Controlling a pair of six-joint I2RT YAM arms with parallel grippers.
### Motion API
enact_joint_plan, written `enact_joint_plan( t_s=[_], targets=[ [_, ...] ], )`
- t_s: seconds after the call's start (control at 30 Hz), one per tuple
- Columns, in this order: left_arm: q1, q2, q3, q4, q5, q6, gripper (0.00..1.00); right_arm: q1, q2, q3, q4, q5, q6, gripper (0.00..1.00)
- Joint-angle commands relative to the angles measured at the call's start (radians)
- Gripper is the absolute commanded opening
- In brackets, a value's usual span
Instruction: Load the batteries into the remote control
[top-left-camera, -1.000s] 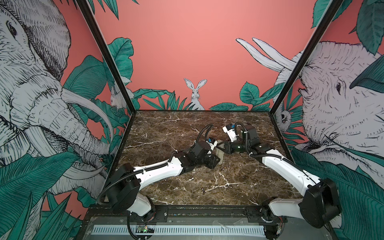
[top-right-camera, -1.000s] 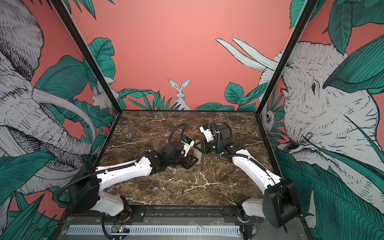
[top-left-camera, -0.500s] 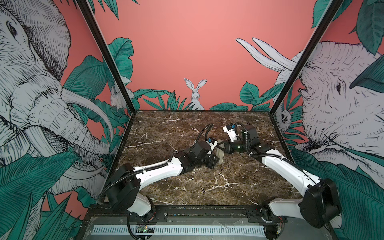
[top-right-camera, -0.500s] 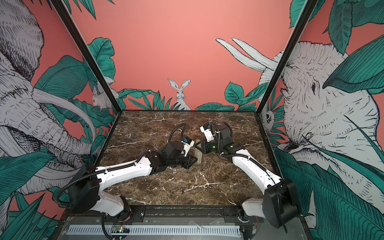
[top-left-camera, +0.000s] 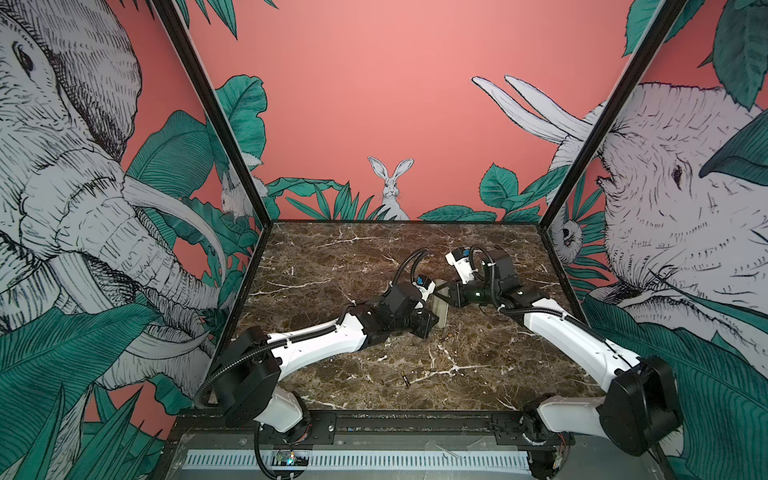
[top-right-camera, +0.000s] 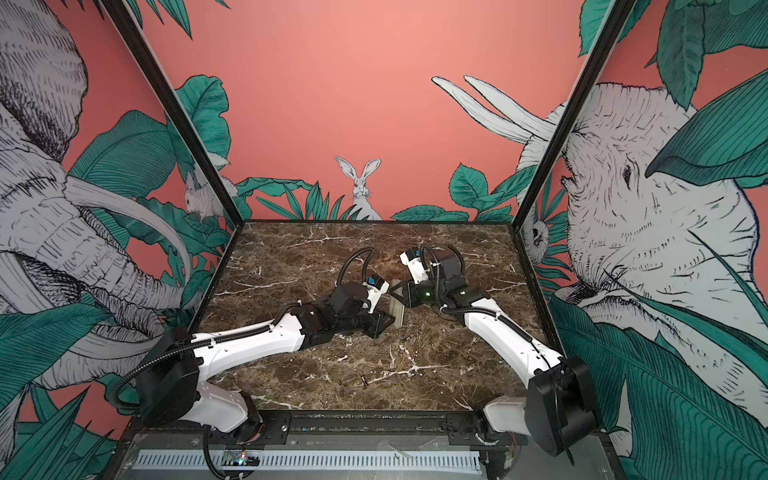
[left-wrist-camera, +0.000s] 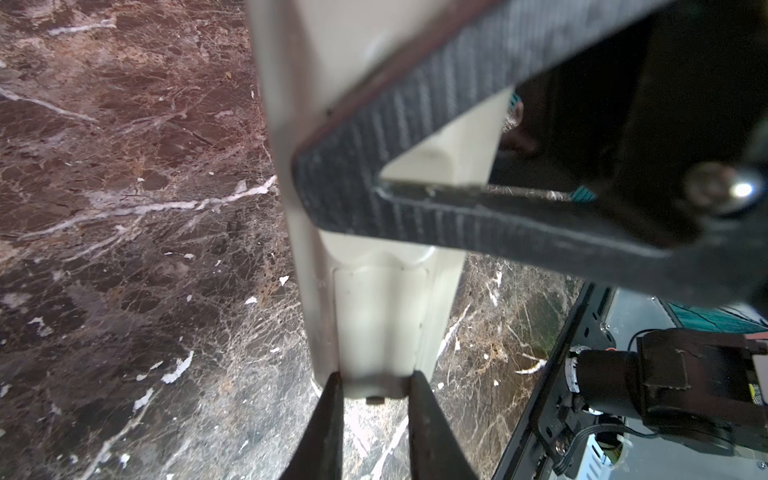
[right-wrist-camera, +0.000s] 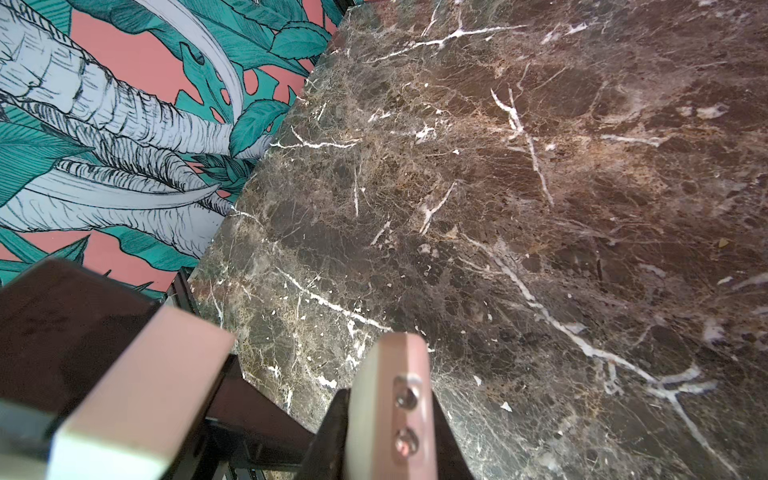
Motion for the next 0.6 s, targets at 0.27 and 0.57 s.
enact_joint_plan(
  t_s=[0.27, 0.57],
  targets=[
    [0.007, -0.006, 0.013, -0.018, -0.020, -0.008, 0.21, -0.003, -0.020, 0.039, 0.036, 0.041, -0.004, 0.00],
    [0.012, -0.007, 0.000, -0.023, -0.023, -0.008, 0.20, -0.011, -0.029, 0.031, 0.052, 0.059, 0.006, 0.00]
  ],
)
